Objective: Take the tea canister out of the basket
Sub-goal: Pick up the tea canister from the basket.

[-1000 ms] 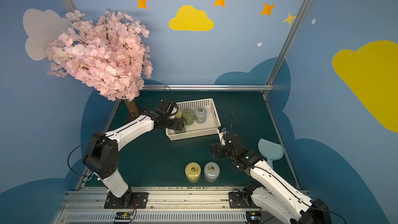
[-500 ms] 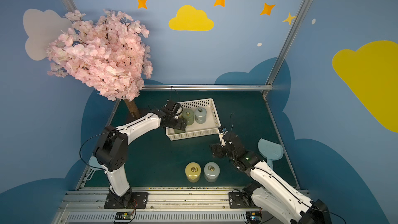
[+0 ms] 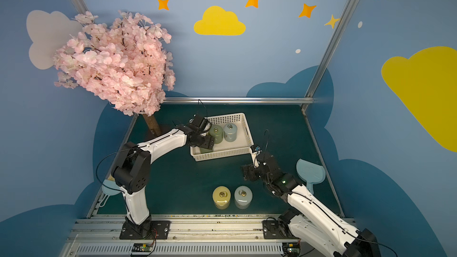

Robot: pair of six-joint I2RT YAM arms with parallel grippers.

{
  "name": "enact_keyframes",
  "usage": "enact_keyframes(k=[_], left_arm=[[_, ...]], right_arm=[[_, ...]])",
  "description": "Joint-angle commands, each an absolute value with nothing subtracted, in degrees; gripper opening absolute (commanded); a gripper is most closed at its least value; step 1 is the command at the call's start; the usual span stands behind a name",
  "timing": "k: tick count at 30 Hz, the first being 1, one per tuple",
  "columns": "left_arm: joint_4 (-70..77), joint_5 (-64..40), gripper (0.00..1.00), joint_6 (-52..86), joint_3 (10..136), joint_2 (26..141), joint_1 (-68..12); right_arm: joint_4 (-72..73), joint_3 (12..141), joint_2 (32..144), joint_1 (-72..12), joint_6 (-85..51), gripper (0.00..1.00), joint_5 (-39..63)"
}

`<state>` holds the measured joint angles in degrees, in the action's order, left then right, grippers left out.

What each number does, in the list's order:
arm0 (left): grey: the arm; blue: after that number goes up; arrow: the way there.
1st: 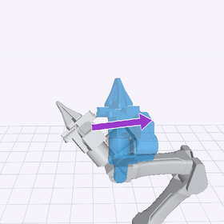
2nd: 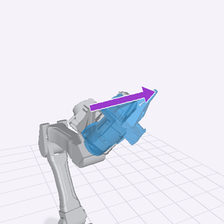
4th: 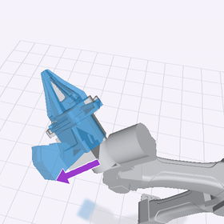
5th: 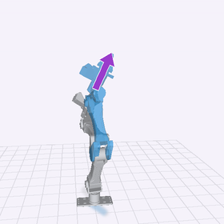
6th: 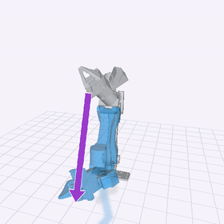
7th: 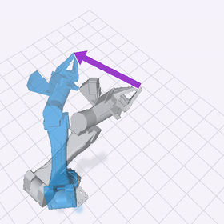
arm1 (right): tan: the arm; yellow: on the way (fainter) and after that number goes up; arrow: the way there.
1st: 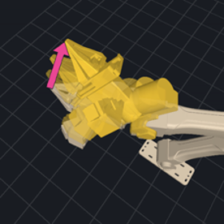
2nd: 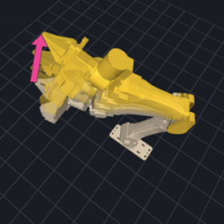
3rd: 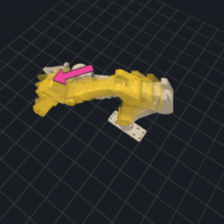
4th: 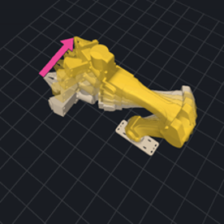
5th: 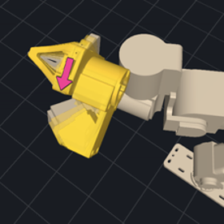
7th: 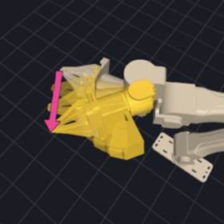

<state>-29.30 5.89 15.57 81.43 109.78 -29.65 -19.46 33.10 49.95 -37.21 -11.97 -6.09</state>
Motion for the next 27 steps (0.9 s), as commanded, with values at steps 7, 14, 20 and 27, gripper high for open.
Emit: enact_keyframes(k=[7,14,20,27], left_arm=[[-29.62,4.85,0.84,15.27,82.44,110.92,-29.82],[-29.31,4.83,0.72,15.21,81.79,109.48,-29.88],[-29.34,5.4,0.63,14.65,81.44,106.36,-30.18],[-29.88,5.95,0.59,13.97,80.48,101.66,-30.57]], right_arm=[[-18.15,32.7,49.92,-37.07,-12.04,0.98,-5.89],[-18.06,32.61,50.18,-37.0,-12.04,0.98,-6.04],[-17.86,32.59,50.54,-37.0,-12.04,0.98,-6.0],[-17.39,32.42,50.23,-37.06,-12.13,0.98,-5.36]])
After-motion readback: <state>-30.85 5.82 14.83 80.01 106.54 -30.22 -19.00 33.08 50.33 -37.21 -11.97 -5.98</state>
